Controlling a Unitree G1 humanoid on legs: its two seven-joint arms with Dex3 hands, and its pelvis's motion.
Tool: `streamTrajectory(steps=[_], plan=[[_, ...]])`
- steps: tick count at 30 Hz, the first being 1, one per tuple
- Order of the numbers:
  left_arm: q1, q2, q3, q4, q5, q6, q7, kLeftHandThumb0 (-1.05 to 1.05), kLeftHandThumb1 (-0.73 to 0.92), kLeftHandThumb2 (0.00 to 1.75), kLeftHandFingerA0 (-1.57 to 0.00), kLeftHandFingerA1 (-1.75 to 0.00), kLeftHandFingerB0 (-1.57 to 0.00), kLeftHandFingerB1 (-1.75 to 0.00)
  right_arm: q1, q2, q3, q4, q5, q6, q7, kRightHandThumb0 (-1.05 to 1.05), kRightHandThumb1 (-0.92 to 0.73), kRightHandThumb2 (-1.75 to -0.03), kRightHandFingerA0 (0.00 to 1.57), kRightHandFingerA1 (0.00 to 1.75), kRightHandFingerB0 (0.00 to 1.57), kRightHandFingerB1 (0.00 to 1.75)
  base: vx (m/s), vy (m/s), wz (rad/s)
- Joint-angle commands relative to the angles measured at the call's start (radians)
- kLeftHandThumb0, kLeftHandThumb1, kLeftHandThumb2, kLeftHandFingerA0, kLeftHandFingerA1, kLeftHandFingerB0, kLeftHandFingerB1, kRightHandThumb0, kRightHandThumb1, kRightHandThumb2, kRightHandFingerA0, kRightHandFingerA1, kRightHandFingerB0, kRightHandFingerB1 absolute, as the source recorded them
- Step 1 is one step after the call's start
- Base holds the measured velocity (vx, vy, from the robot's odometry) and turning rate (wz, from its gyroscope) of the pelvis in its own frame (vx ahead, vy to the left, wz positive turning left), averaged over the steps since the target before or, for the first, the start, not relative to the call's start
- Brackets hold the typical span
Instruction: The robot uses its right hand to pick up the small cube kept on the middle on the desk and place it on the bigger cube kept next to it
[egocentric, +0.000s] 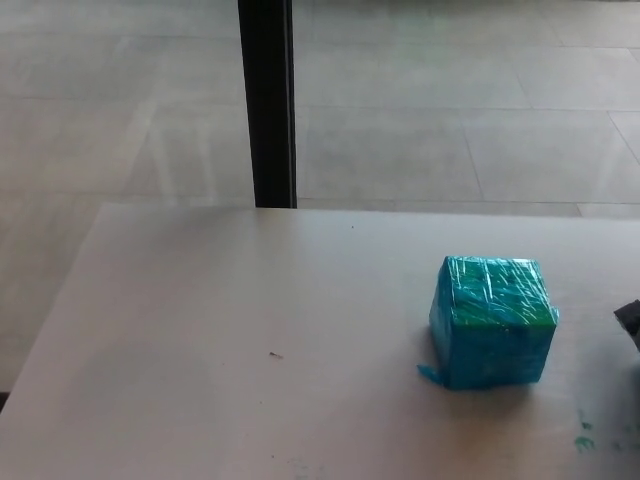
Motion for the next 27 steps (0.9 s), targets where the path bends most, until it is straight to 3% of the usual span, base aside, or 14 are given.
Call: streamTrajectory(steps=[1,7,13,14,16,17,18,19,20,21,22,23,25,27], plan=[[0.004,0.019,-0.023,-0.006,0.03,-0.025,-0.005,-0.85,0.75,0.63,-0.34,-0.76,-0.37,-0.55,0.114,-0.028,-0.018,0.059,-0.025,-0.079,-0.302,-0.27,-0.53,-0.56,0.9,1.59,0.61,0.43,0.0,0.0,0.0],[0.003,0.016,-0.033,-0.009,0.036,-0.035,0.018,-0.83,0.73,0.62,-0.4,-0.74,-0.42,-0.59,0.137,-0.028,-0.057,0.079,0.011,-0.161,-0.447,-0.33,-0.74,-0.67,0.93,1.56,0.65,0.5,0.0,0.0,0.0],[0.003,0.017,-0.03,-0.006,0.025,-0.024,0.018,-0.83,0.75,0.63,-0.4,-0.74,-0.41,-0.58,0.152,-0.007,-0.117,0.107,0.052,-0.213,-0.571,-0.27,-0.63,-0.63,0.95,1.57,0.81,0.59,0.0,0.0,0.0],[0.003,0.014,-0.019,-0.012,0.013,-0.003,0.021,-0.79,0.58,1.07,-0.42,-0.73,-0.38,-0.62,0.148,-0.003,-0.119,0.111,0.051,-0.215,-0.576,-0.27,-0.62,-0.62,0.94,1.57,0.82,0.59,0.0,0.0,0.0],[0.009,0.014,-0.016,-0.019,0.01,-0.01,0.017,-0.79,0.58,1.06,-0.42,-0.72,-0.39,-0.63,0.153,0.005,-0.156,0.102,0.085,-0.225,-0.553,-0.31,-0.71,-0.61,0.92,1.58,0.85,0.71,0.0,0.0,0.0],[0.011,0.015,-0.016,-0.017,0.01,-0.016,0.015,-0.79,0.58,1.06,-0.42,-0.72,-0.38,-0.62,0.157,0.007,-0.179,0.088,0.106,-0.229,-0.532,-0.34,-0.77,-0.63,0.88,1.62,0.78,1.05,0.0,0.0,0.0],[0.01,0.016,-0.02,-0.013,0.015,-0.023,0.016,-0.81,0.74,0.62,-0.4,-0.72,-0.43,-0.58,0.16,0.01,-0.197,0.078,0.118,-0.228,-0.514,-0.35,-0.8,-0.64,0.85,1.61,0.75,1.19,0.0,0.0,0.0],[0.01,0.019,-0.023,-0.009,0.02,-0.03,0.02,-0.81,0.74,0.62,-0.4,-0.72,-0.43,-0.58,0.16,0.014,-0.211,0.072,0.124,-0.226,-0.496,-0.35,-0.8,-0.64,0.85,1.61,0.75,1.19,0.0,0.0,0.0],[0.01,0.023,-0.023,-0.012,0.021,-0.029,0.022,-0.78,0.58,1.07,-0.45,-0.73,-0.39,-0.62,0.157,0.022,-0.22,0.076,0.122,-0.229,-0.504,-0.36,-0.77,-0.69,0.84,1.62,0.79,1.14,0.0,0.0,0.0],[0.01,0.023,-0.024,-0.013,0.022,-0.029,0.023,-0.78,0.58,1.07,-0.45,-0.73,-0.39,-0.62,0.157,0.024,-0.226,0.076,0.12,-0.232,-0.508,-0.36,-0.77,-0.69,0.84,1.62,0.79,1.14,0.0,0.0,0.0],[0.009,0.024,-0.024,-0.017,0.022,-0.024,0.021,-0.81,0.75,0.62,-0.41,-0.73,-0.43,-0.56,0.159,0.022,-0.254,0.075,0.149,-0.288,-0.518,-0.28,-0.76,-0.64,0.89,1.63,0.81,1.18,0.0,0.0,0.0],[0.008,0.024,-0.023,-0.015,0.022,-0.023,0.024,-0.81,0.74,0.62,-0.42,-0.71,-0.43,-0.54,0.164,0.025,-0.28,0.067,0.176,-0.31,-0.5,-0.22,-0.71,-0.68,0.93,1.65,0.84,1.26,0.0,0.0,0.0],[-0.007,0.022,-0.019,0.011,0.017,-0.025,0.022,-0.83,0.72,0.62,-0.41,-0.74,-0.44,-0.59,0.159,0.026,-0.315,0.061,0.194,-0.339,-0.479,-0.24,-0.63,-0.61,0.89,1.66,0.85,0.99,0.0,0.0,0.0],[-0.002,0.024,-0.017,0.001,0.014,-0.02,0.018,-0.83,0.72,0.62,-0.42,-0.74,-0.44,-0.58,0.155,0.025,-0.33,0.059,0.196,-0.352,-0.471,-0.26,-0.6,-0.6,0.94,1.37,0.88,0.66,0.0,0.0,0.0]])
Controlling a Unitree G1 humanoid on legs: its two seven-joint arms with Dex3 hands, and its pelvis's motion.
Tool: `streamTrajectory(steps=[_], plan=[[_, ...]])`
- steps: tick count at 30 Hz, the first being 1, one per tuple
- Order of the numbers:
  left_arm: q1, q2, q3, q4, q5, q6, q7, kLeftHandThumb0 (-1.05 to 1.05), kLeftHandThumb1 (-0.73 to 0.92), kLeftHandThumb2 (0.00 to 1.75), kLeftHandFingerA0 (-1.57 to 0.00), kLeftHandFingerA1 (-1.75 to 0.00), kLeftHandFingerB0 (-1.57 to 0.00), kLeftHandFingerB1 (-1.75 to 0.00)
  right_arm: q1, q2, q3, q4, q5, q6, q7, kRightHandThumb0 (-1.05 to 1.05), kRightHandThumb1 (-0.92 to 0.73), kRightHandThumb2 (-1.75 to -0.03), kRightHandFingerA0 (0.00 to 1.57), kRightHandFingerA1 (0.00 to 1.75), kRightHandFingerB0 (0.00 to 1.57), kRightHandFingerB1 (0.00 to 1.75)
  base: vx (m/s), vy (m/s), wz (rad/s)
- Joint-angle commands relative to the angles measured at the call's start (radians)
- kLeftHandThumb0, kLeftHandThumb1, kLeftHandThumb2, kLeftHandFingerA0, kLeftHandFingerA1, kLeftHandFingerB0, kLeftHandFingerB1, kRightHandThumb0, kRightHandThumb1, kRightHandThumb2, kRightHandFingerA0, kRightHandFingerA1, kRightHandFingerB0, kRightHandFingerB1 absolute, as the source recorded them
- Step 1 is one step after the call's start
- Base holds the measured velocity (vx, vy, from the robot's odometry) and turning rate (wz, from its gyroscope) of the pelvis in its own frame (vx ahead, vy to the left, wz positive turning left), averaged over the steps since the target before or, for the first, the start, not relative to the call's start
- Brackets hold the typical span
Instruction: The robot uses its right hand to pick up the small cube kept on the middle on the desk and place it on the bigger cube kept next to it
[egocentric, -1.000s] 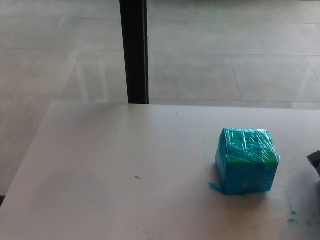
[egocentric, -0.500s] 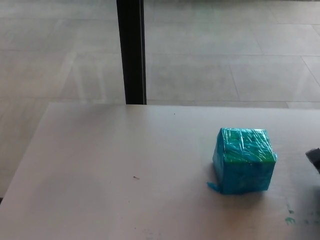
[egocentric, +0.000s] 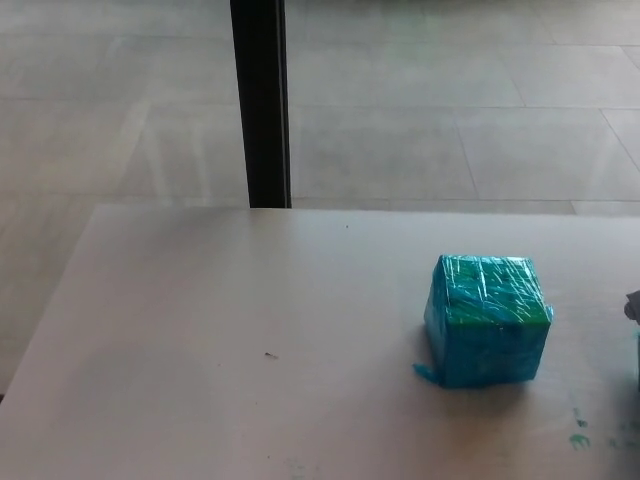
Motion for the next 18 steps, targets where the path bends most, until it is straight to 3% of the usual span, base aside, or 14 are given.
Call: streamTrajectory(steps=[1,2,3,4,9,10,11,13,16,18], plan=[[0.001,0.025,0.007,0.003,0.011,-0.009,0.015,-0.83,0.72,0.62,-0.42,-0.74,-0.44,-0.58,0.026,0.016,-0.084,0.003,0.105,-0.17,-0.073,-0.26,-0.6,-0.6,0.94,1.37,0.88,0.66,0.0,0.0,0.0],[0.004,0.027,0.004,0.005,0.013,-0.024,0.008,-0.83,0.72,0.62,-0.41,-0.74,-0.42,-0.58,0.024,0.014,-0.091,0.0,0.104,-0.175,-0.073,-0.24,-0.59,-0.57,0.95,1.4,0.89,0.68,0.0,0.0,0.0],[0.008,0.024,0.01,-0.005,0.007,-0.018,0.009,-0.83,0.72,0.62,-0.41,-0.75,-0.44,-0.6,0.024,0.016,-0.106,0.001,0.115,-0.19,-0.078,-0.17,-0.58,-0.66,0.95,1.45,0.89,0.83,0.0,0.0,0.0],[0.015,0.024,0.007,-0.01,0.012,-0.027,0.019,-0.83,0.72,0.62,-0.41,-0.73,-0.43,-0.57,0.02,0.013,-0.119,-0.001,0.12,-0.208,-0.087,-0.16,-0.59,-0.71,0.94,1.5,0.88,0.86,0.0,0.0,0.0],[0.02,0.028,0.008,-0.016,0.012,-0.023,0.013,-0.84,0.72,0.62,-0.41,-0.73,-0.44,-0.57,0.01,0.024,-0.176,0.007,0.159,-0.255,-0.048,-0.15,-0.6,-0.66,0.97,1.45,0.91,0.74,0.0,0.0,0.0],[0.023,0.029,0.003,-0.02,0.017,-0.022,0.018,-0.83,0.73,0.62,-0.42,-0.7,-0.44,-0.55,0.007,0.02,-0.178,0.003,0.152,-0.26,-0.051,-0.18,-0.61,-0.64,0.97,1.37,0.9,0.7,0.0,0.0,0.0],[0.024,0.028,0.004,-0.023,0.016,-0.017,0.019,-0.83,0.72,0.62,-0.42,-0.71,-0.44,-0.55,0.005,0.015,-0.183,-0.004,0.148,-0.267,-0.045,-0.17,-0.59,-0.66,0.94,1.37,0.9,0.78,0.0,0.0,0.0],[0.024,0.028,0.005,-0.025,0.014,-0.014,0.018,-0.83,0.72,0.62,-0.42,-0.71,-0.44,-0.55,0.005,0.014,-0.187,-0.005,0.147,-0.272,-0.04,-0.17,-0.59,-0.66,0.94,1.37,0.9,0.78,0.0,0.0,0.0],[0.038,0.026,0.014,-0.038,0.008,-0.015,0.02,-0.83,0.72,0.62,-0.43,-0.72,-0.45,-0.56,-0.007,0.009,-0.195,-0.008,0.144,-0.276,-0.024,-0.17,-0.62,-0.71,0.92,1.47,0.9,0.85,0.0,0.0,0.0],[0.04,0.027,0.011,-0.043,0.015,-0.005,0.033,-0.83,0.72,0.62,-0.44,-0.71,-0.45,-0.55,-0.02,0.003,-0.2,-0.008,0.15,-0.276,0.009,-0.17,-0.6,-0.63,0.91,1.55,0.89,0.8,0.0,0.0,0.0]])
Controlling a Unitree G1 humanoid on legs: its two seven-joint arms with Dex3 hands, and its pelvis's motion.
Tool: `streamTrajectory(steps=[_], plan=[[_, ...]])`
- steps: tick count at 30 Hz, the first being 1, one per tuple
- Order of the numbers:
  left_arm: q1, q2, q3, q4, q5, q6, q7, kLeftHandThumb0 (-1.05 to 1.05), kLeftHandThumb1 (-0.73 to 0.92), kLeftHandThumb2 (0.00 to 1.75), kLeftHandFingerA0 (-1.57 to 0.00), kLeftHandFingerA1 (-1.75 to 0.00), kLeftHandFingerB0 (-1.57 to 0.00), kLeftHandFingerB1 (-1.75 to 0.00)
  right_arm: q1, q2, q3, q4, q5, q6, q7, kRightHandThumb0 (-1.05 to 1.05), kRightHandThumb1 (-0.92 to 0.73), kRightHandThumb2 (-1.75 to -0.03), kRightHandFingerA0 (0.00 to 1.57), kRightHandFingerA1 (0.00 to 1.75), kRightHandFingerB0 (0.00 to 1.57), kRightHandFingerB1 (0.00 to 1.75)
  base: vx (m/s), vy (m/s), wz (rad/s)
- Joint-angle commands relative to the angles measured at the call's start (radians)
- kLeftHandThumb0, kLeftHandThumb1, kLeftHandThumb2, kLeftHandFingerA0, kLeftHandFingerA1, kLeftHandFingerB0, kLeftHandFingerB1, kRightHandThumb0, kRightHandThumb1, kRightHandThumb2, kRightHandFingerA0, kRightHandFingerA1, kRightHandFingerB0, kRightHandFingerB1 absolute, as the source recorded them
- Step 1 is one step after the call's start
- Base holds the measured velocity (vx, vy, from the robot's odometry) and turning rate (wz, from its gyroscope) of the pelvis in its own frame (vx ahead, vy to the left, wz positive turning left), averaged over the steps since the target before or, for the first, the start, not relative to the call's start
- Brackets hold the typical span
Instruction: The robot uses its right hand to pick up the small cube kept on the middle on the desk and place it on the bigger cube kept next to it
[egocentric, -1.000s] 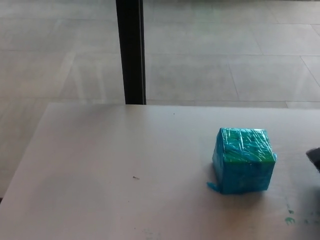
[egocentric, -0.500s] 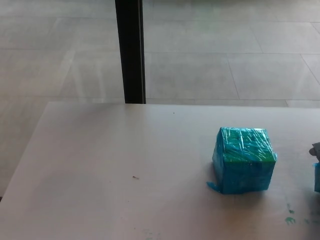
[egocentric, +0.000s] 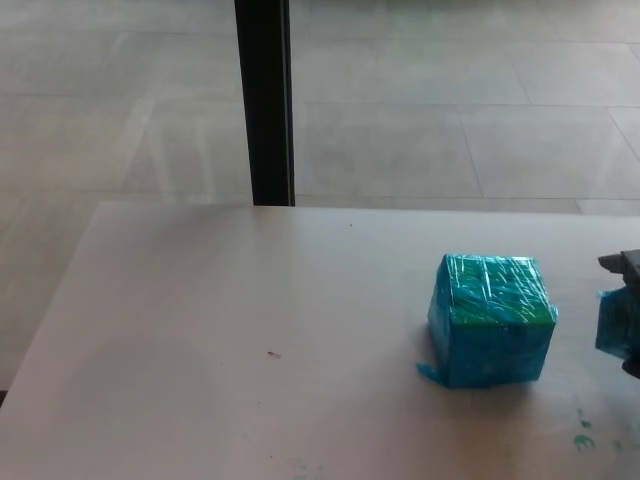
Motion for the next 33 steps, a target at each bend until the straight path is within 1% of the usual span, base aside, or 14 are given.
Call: streamTrajectory(steps=[1,3,4,7,8,19,20,21,22,25,26,27,28,33], plan=[[0.016,0.025,0.002,-0.008,0.017,-0.013,0.021,-0.83,0.72,0.62,-0.43,-0.7,-0.45,-0.54,-0.04,-0.029,-0.015,-0.003,0.02,-0.04,0.026,-0.12,-0.58,-0.72,0.84,1.69,0.74,1.34,0.0,0.0,0.0],[0.019,0.025,0.003,-0.018,0.015,-0.007,0.02,-0.83,0.72,0.62,-0.42,-0.7,-0.45,-0.55,-0.054,-0.037,-0.019,-0.007,0.019,-0.043,0.034,-0.09,-0.58,-0.73,0.81,1.71,0.72,1.39,0.0,0.0,0.0],[0.019,0.026,0.005,-0.015,0.014,-0.01,0.02,-0.84,0.71,0.62,-0.43,-0.72,-0.46,-0.58,-0.068,-0.049,-0.03,-0.027,0.032,-0.041,0.07,-0.11,-0.6,-0.84,0.79,1.73,0.7,1.55,0.0,0.0,0.0],[0.014,0.03,0.002,-0.017,0.018,0.003,0.027,-0.83,0.72,0.63,-0.45,-0.71,-0.48,-0.59,-0.084,-0.064,-0.062,-0.063,0.063,-0.037,0.133,-0.12,-0.64,-0.89,0.8,1.75,0.69,1.58,0.0,0.0,0.0],[0.017,0.033,0.003,-0.029,0.014,0.012,0.017,-0.82,0.72,0.62,-0.42,-0.71,-0.45,-0.57,-0.101,-0.079,-0.069,-0.082,0.065,-0.045,0.156,-0.09,-0.66,-0.91,0.83,1.65,0.72,1.45,0.0,0.0,0.0],[0.039,0.056,0.006,-0.047,0.004,0.007,-0.007,-0.83,0.72,0.62,-0.39,-0.72,-0.43,-0.58,-0.21,-0.133,-0.112,-0.205,0.103,-0.11,0.295,-0.12,-0.58,-0.89,0.82,1.75,0.73,1.54,0.0,0.0,0.0],[0.04,0.058,0.005,-0.043,0.007,0.0,-0.008,-0.84,0.71,0.62,-0.41,-0.72,-0.45,-0.57,-0.209,-0.132,-0.118,-0.216,0.115,-0.114,0.31,-0.17,-0.51,-1.02,1.14,1.37,0.96,1.24,0.0,0.0,0.0],[0.039,0.059,0.004,-0.038,0.009,-0.002,-0.005,-0.84,0.71,0.62,-0.41,-0.72,-0.45,-0.57,-0.206,-0.13,-0.124,-0.223,0.13,-0.118,0.328,-0.17,-0.51,-1.02,1.14,1.37,0.96,1.24,0.0,0.0,0.0],[0.041,0.065,-0.005,-0.038,0.017,-0.009,-0.017,-0.84,0.73,0.62,-0.38,-0.72,-0.41,-0.56,-0.203,-0.132,-0.13,-0.254,0.138,-0.109,0.358,-0.12,-0.6,-0.91,0.81,1.75,0.72,1.56,0.0,0.0,0.0],[0.041,0.066,-0.01,-0.036,0.023,-0.013,-0.009,-0.84,0.73,0.63,-0.37,-0.69,-0.41,-0.55,-0.196,-0.129,-0.148,-0.304,0.16,-0.099,0.409,-0.11,-0.62,-0.9,0.8,1.75,0.71,1.58,0.0,0.0,0.0],[0.051,0.062,0.003,-0.057,0.009,0.012,0.0,-0.84,0.71,0.62,-0.39,-0.7,-0.45,-0.6,-0.193,-0.122,-0.153,-0.356,0.184,-0.094,0.456,-0.14,-0.49,-1.0,1.14,1.37,1.01,1.29,0.0,0.0,0.0],[0.051,0.062,0.005,-0.057,0.006,0.014,-0.003,-0.8,0.58,1.05,-0.36,-0.68,-0.42,-0.64,-0.192,-0.121,-0.154,-0.371,0.189,-0.09,0.473,-0.13,-0.48,-1.0,1.14,1.37,1.01,1.29,0.0,0.0,0.0],[0.05,0.065,0.003,-0.057,0.008,0.015,-0.005,-0.81,0.73,0.62,-0.38,-0.68,-0.44,-0.58,-0.191,-0.12,-0.153,-0.391,0.193,-0.087,0.495,-0.08,-0.53,-0.87,0.82,1.75,0.72,1.62,0.0,0.0,0.0],[0.042,0.063,0.019,-0.034,-0.006,0.004,-0.007,-0.81,0.7,0.62,-0.42,-0.7,-0.46,-0.56,-0.175,-0.108,-0.148,-0.488,0.268,-0.076,0.636,-0.11,-0.53,-0.87,0.82,1.75,0.64,1.71,0.0,0.0,0.0]])
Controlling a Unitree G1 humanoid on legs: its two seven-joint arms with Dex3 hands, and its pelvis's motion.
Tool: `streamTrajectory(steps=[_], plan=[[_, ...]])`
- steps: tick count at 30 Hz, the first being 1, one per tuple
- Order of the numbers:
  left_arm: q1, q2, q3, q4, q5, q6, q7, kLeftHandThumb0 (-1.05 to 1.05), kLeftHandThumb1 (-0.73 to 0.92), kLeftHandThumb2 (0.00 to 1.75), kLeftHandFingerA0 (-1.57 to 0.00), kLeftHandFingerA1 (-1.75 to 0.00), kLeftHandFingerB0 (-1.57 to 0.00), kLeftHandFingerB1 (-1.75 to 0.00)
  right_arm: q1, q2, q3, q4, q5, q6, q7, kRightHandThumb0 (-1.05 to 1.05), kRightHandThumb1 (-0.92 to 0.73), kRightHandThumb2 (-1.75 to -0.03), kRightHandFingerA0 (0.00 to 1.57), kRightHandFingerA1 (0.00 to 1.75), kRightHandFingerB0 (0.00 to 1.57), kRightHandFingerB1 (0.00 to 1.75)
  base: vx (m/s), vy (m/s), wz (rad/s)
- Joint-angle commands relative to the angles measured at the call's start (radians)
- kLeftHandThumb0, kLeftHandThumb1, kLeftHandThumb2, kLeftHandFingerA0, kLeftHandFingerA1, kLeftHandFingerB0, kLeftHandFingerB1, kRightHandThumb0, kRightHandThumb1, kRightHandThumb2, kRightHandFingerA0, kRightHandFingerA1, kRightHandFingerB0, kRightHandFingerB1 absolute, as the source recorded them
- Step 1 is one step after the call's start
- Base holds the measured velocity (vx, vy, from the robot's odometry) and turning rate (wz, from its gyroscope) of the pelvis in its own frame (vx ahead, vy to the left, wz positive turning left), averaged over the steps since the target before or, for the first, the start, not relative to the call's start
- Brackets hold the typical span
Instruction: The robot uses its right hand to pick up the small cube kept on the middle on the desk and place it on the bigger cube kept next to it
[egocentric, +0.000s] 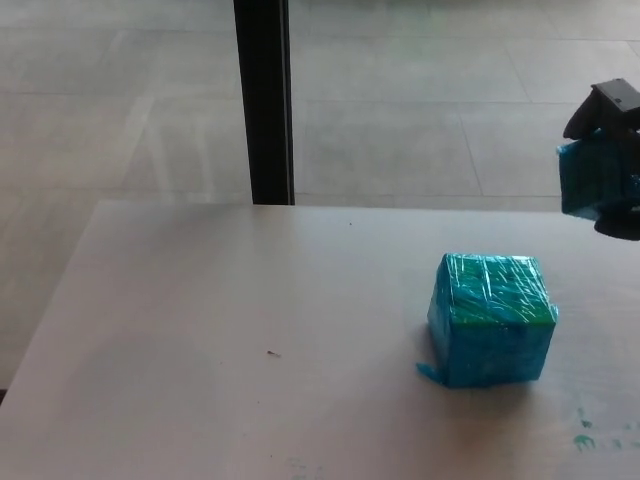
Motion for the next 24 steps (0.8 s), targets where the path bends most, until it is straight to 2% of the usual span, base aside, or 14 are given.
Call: streamTrajectory(steps=[1,4,5,6,7,8,12,13,15,16,17,18,23,24], plan=[[0.007,0.025,0.022,0.007,-0.008,0.009,-0.009,-0.82,0.71,0.62,-0.41,-0.7,-0.45,-0.57,0.019,-0.001,-0.016,-0.132,0.153,0.025,0.267,-0.16,-0.47,-0.99,1.14,1.36,1.0,1.28,0.0,0.0,0.0],[0.004,0.028,0.015,0.015,0.002,-0.004,-0.005,-0.83,0.72,0.62,-0.41,-0.69,-0.44,-0.56,0.026,0.002,-0.013,-0.165,0.168,0.051,0.315,-0.18,-0.48,-1.0,1.14,1.36,1.0,1.28,0.0,0.0,0.0],[-0.005,0.029,0.014,0.019,0.002,0.009,-0.005,-0.82,0.71,0.62,-0.41,-0.69,-0.44,-0.56,0.034,0.004,-0.005,-0.193,0.177,0.073,0.354,-0.13,-0.55,-0.9,0.83,1.75,0.72,1.6,0.0,0.0,0.0],[-0.006,0.027,0.019,0.013,-0.005,0.023,-0.007,-0.81,0.71,0.62,-0.41,-0.69,-0.45,-0.58,0.038,0.007,0.004,-0.214,0.182,0.093,0.392,-0.14,-0.58,-0.88,0.82,1.75,0.71,1.58,0.0,0.0,0.0],[-0.014,0.027,0.017,0.03,-0.001,0.013,-0.004,-0.81,0.71,0.62,-0.39,-0.7,-0.46,-0.59,0.041,0.012,0.009,-0.215,0.191,0.091,0.407,-0.15,-0.6,-0.78,0.83,1.75,0.73,1.53,0.0,0.0,0.0],[-0.016,0.027,0.016,0.034,0.001,0.011,-0.001,-0.82,0.71,0.62,-0.39,-0.7,-0.46,-0.59,0.042,0.015,0.012,-0.214,0.194,0.092,0.417,-0.16,-0.6,-0.77,0.91,1.62,0.86,1.04,0.0,0.0,0.0],[-0.018,0.031,0.011,0.03,0.005,0.015,-0.005,-0.81,0.72,0.62,-0.38,-0.69,-0.45,-0.58,0.047,0.033,0.026,-0.205,0.177,0.086,0.416,-0.23,-0.64,-0.71,0.87,1.54,0.86,1.04,0.0,0.0,0.0],[-0.016,0.031,0.013,0.024,0.002,0.015,-0.007,-0.81,0.71,0.62,-0.4,-0.7,-0.44,-0.55,0.047,0.039,0.031,-0.205,0.163,0.088,0.412,-0.11,-0.65,-0.66,0.9,1.75,0.66,1.48,0.0,0.0,0.0],[-0.017,0.031,0.015,0.022,0.0,0.015,-0.008,-0.81,0.71,0.62,-0.4,-0.7,-0.44,-0.55,0.049,0.043,0.035,-0.207,0.148,0.089,0.409,-0.11,-0.65,-0.66,0.9,1.75,0.66,1.48,0.0,0.0,0.0],[-0.013,0.032,0.014,0.014,0.001,0.015,-0.008,-0.83,0.7,0.62,-0.4,-0.72,-0.44,-0.57,0.051,0.048,0.035,-0.208,0.146,0.092,0.412,-0.14,-0.63,-0.75,0.78,1.75,0.68,1.58,0.0,0.0,0.0],[-0.014,0.033,0.014,0.011,0.001,0.019,-0.008,-0.78,0.56,1.04,-0.43,-0.71,-0.37,-0.6,0.057,0.064,0.04,-0.213,0.13,0.115,0.41,-0.11,-0.6,-0.81,0.78,1.75,0.69,1.6,0.0,0.0,0.0],[-0.021,0.032,0.013,0.021,0.003,0.021,-0.002,-0.8,0.71,0.62,-0.43,-0.7,-0.46,-0.57,0.055,0.076,0.047,-0.202,0.125,0.123,0.417,-0.11,-0.57,-0.86,0.8,1.75,0.69,1.59,0.0,0.0,0.0],[-0.016,0.036,0.014,0.01,0.0,0.026,-0.011,-0.81,0.71,0.62,-0.4,-0.69,-0.48,-0.59,0.056,0.108,0.054,-0.172,0.114,0.144,0.426,-0.13,-0.57,-0.95,0.82,1.75,0.67,1.68,0.0,0.0,0.0],[-0.019,0.034,0.013,0.011,0.003,0.029,-0.004,-0.8,0.7,0.62,-0.42,-0.69,-0.49,-0.59,0.053,0.121,0.059,-0.148,0.104,0.151,0.417,-0.13,-0.57,-0.92,0.81,1.75,0.66,1.67,0.0,0.0,0.0]])
